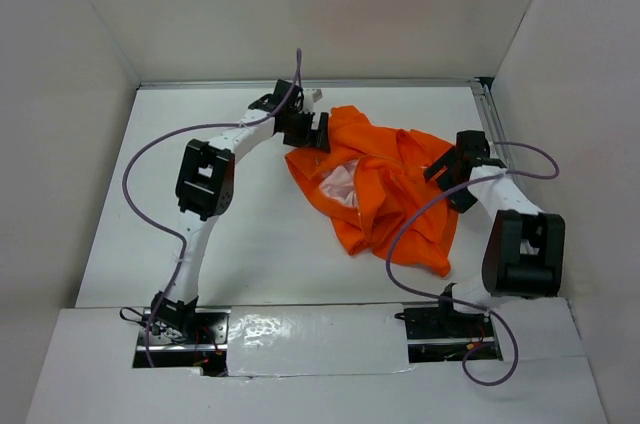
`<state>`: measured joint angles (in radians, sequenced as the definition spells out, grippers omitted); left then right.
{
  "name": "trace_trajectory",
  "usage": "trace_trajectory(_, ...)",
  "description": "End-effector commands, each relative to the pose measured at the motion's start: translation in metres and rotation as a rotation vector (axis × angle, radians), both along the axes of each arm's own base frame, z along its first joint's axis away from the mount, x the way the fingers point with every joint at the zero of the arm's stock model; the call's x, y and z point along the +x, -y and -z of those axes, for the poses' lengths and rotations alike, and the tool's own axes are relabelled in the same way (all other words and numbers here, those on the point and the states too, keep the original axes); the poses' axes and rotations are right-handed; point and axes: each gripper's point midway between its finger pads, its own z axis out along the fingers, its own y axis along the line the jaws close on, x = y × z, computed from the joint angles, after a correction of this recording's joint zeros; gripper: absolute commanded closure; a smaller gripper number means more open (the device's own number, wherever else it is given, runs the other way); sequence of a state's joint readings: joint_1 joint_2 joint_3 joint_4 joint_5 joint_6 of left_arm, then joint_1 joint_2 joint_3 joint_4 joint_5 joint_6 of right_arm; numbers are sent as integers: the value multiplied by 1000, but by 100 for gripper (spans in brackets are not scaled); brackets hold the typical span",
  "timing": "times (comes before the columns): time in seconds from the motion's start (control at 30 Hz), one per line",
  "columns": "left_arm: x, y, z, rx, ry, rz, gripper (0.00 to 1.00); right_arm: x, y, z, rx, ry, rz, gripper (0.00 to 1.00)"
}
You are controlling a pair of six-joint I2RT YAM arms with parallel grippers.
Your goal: Zip up the jacket
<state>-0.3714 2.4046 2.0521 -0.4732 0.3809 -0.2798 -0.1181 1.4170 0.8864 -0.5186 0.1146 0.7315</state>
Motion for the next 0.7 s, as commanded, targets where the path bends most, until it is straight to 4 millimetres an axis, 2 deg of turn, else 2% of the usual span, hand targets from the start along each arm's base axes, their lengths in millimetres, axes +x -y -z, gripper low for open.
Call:
trace_trajectory(0.0, -5, 15, -25, -65, 74, 108, 1, 37, 2, 1, 32, 57, -12, 0)
trace_trajectory(0.03, -9, 14, -21, -67, 69, 113, 9, 46, 0, -1, 45, 64, -24, 1)
trace_trajectory(0.07, -11, 13, -18, -63, 64, 112, 26, 50, -2, 3, 52, 55, -34, 4)
trace_trajectory(0.1, -12, 9, -14, -46, 58, 99, 49, 55, -5, 13, 67, 36, -44, 7)
trace_trajectory(0.13, -13, 6, -12, -32, 50, 89, 99, 64, -7, 9, 82, 51, -55, 13)
trace_trajectory(0.17, -14, 0, -12, -17, 40, 70, 100, 68, -9, 16, 81, 43, -66, 34)
trace_trajectory(0.23, -22, -6, -12, -5, 33, 65, 100, 81, -9, 10, 69, 62, -72, 54)
trace_trajectory(0.27, -21, -8, -16, -8, 53, 49, 100, 86, -9, 7, 58, 66, -87, 72)
trace_trajectory(0.3, -30, -16, -25, -7, 64, 38, 100, 88, -10, 7, 55, 61, -91, 80)
trace_trajectory(0.33, -28, -18, -35, -16, 102, 18, 100, 96, -8, -2, 44, 81, -89, 98)
trace_trajectory(0.37, -38, -28, -29, -8, 81, -2, 100, 99, -9, -11, 34, 96, -99, 100)
trace_trajectory(0.4, -41, -33, -62, -33, 135, -25, 100, 106, -8, -23, 14, 123, -116, 100)
trace_trajectory(0.43, -40, -41, -77, -49, 170, -44, 100, 108, -8, -37, 2, 153, -125, 100)
trace_trajectory(0.47, -51, -49, -101, -64, 204, -57, 100, 111, -8, -47, -13, 173, -134, 100)
trace_trajectory(0.53, -62, -65, -117, -69, 224, -95, 100, 118, -6, -79, -65, 230, -155, 100)
trace_trajectory(0.57, -71, -71, -146, -82, 279, -111, 100, 126, -4, -100, -85, 276, -155, 100)
trace_trajectory(0.63, -84, -87, -152, -57, 282, -173, 100, 127, -5, -133, -141, 325, -187, 100)
trace_trajectory(0.67, -95, -92, -173, -67, 324, -189, 100, 131, -7, -154, -161, 366, -192, 100)
